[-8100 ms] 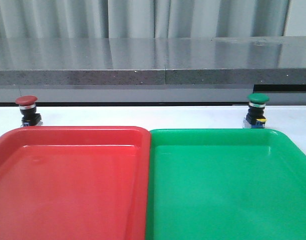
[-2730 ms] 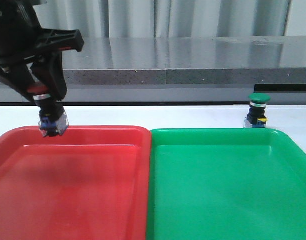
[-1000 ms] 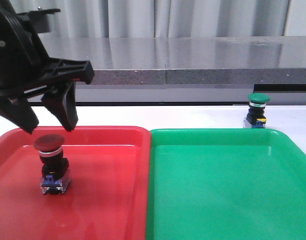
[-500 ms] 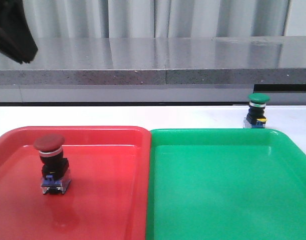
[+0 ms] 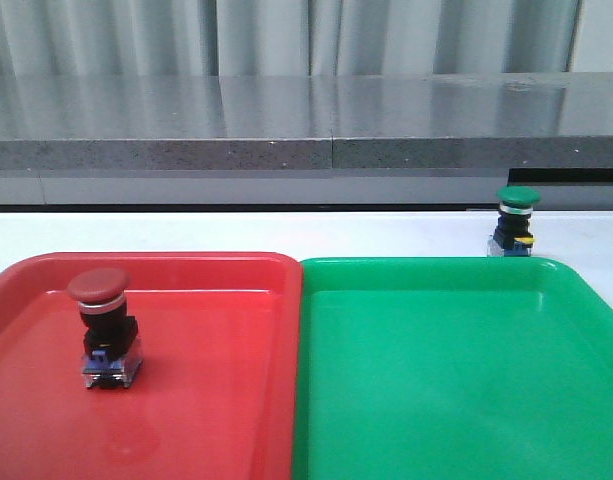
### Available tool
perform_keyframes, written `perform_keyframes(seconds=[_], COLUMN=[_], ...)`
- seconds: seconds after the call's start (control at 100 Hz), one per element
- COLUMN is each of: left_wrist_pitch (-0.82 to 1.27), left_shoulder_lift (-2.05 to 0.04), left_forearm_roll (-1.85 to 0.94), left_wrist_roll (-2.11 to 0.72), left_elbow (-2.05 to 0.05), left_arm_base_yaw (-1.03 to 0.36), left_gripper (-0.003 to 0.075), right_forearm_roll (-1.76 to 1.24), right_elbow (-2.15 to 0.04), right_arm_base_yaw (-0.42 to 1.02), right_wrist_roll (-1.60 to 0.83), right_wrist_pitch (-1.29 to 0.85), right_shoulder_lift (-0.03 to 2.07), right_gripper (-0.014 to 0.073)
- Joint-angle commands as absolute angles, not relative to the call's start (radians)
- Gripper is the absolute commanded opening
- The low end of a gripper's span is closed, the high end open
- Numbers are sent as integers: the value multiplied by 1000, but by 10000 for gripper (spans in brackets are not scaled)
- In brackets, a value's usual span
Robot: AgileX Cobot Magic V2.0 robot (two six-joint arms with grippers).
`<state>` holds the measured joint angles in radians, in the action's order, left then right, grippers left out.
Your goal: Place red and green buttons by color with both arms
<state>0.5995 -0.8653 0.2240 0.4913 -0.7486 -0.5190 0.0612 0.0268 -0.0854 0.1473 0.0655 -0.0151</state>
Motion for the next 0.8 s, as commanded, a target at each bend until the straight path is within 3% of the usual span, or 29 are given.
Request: perform_keyframes(seconds=[0.0, 0.54, 0.79], left_wrist_pitch=[544, 531, 370], left_shoulder_lift=[-785, -446, -335], left_forearm_roll=[266, 336, 349], left_wrist_roll=[498, 498, 491], left_elbow=[-742, -516, -350], left_arm_base_yaw=[-526, -526, -466], left_gripper=[-20, -20, -20], right_forearm_roll=[64, 64, 64], right_elbow=[9, 9, 9], right_arm_base_yaw=[-91, -91, -91], right_wrist_roll=[143, 143, 143], right_wrist_pitch=[142, 142, 142], right_shoulder_lift=[-33, -33, -33], right_gripper=[-64, -64, -64])
